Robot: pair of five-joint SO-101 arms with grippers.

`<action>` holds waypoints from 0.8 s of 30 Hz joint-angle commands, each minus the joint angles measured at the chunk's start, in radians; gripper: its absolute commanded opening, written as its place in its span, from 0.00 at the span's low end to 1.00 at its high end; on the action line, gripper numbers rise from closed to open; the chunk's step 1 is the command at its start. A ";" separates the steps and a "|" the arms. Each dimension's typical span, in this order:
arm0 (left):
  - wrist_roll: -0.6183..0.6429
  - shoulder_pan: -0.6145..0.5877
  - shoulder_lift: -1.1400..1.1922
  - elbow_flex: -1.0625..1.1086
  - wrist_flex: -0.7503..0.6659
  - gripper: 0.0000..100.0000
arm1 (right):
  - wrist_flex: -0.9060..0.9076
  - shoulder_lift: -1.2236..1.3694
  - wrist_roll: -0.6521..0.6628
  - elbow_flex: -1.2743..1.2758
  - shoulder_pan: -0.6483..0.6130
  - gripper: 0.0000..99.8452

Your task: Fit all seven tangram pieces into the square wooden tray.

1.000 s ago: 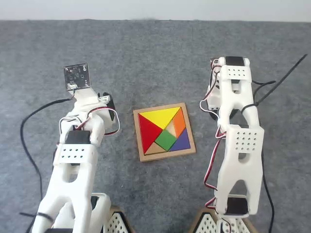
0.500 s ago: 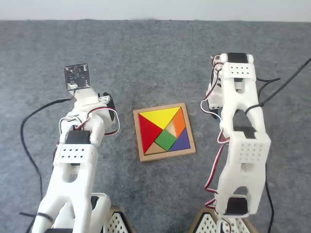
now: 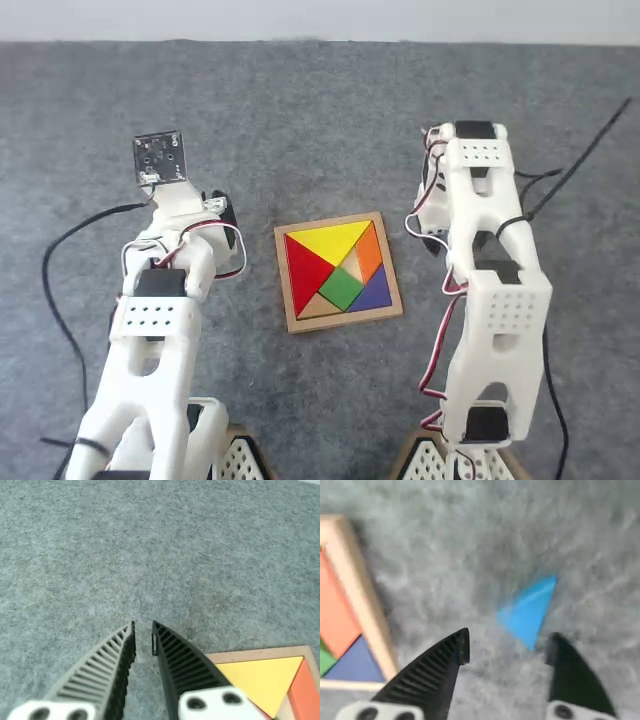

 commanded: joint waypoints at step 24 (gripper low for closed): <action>-0.009 0.006 -0.011 -0.035 0.014 0.05 | 0.030 0.166 0.034 -0.192 0.027 0.19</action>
